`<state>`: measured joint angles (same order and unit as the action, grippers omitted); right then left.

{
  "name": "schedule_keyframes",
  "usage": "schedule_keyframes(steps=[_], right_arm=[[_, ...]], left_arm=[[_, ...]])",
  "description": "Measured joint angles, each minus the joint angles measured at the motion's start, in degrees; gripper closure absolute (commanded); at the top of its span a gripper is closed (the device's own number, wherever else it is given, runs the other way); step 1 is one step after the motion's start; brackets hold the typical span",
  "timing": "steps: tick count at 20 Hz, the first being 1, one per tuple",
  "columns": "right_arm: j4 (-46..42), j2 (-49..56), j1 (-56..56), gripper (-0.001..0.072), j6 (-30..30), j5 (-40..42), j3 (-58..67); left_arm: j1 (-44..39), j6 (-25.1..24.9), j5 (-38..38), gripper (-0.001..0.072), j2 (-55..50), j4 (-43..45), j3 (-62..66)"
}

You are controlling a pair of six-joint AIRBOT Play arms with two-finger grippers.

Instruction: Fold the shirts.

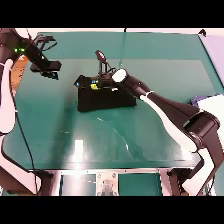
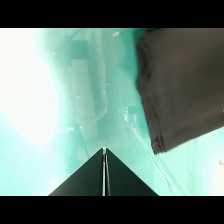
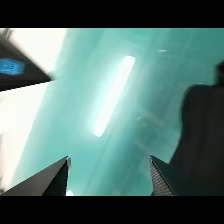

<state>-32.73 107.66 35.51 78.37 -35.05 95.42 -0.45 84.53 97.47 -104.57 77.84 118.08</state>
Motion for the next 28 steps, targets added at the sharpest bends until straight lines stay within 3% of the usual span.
schedule_keyframes(steps=[3, 8, 12, 15, 20, 21, 22, 28], right_arm=[[-1.6, -0.2, -6.25, 0.0158, 0.57, -4.35, -0.07], [-2.91, -2.08, -26.25, 0.0158, 1.4, -21.24, -0.37], [-5.27, -2.4, -37.57, 0.0157, 1.27, -29.55, -4.09], [-6.1, -1.9, -38.88, 0.0157, -0.2, -31.08, -8.87], [-5.4, 1.31, -31.74, 0.0162, -2.03, -27.91, -12.7], [-4.92, 1.84, -30.05, 0.0339, -2.12, -27.12, -12.85], [-5.33, 2.23, -28.46, 0.0695, -2.29, -26.05, -12.85], [-4.81, -1.11, -26.14, 0.0698, -0.46, -28.74, -5.05]], left_arm=[[0.59, -0.55, 0.24, 0.0681, 0.07, -0.04, 0.0], [0.9, -0.85, -0.68, 0.0681, 0.07, 0.04, 0.0], [0.98, -0.83, -1.38, 0.0681, 0.07, 0.13, 0.0], [1.01, -0.72, -1.97, 0.0681, 0.07, 0.13, 0.0], [1.01, -0.42, -2.29, 0.0681, 0.07, 0.13, 0.0], [1.01, -0.42, -2.27, 0.0681, 0.07, 0.13, 0.0], [0.98, -0.42, -2.27, 0.0681, 0.07, 0.11, 0.0], [0.98, -0.5, -1.73, 0.0681, 0.07, 0.0, 0.0]])
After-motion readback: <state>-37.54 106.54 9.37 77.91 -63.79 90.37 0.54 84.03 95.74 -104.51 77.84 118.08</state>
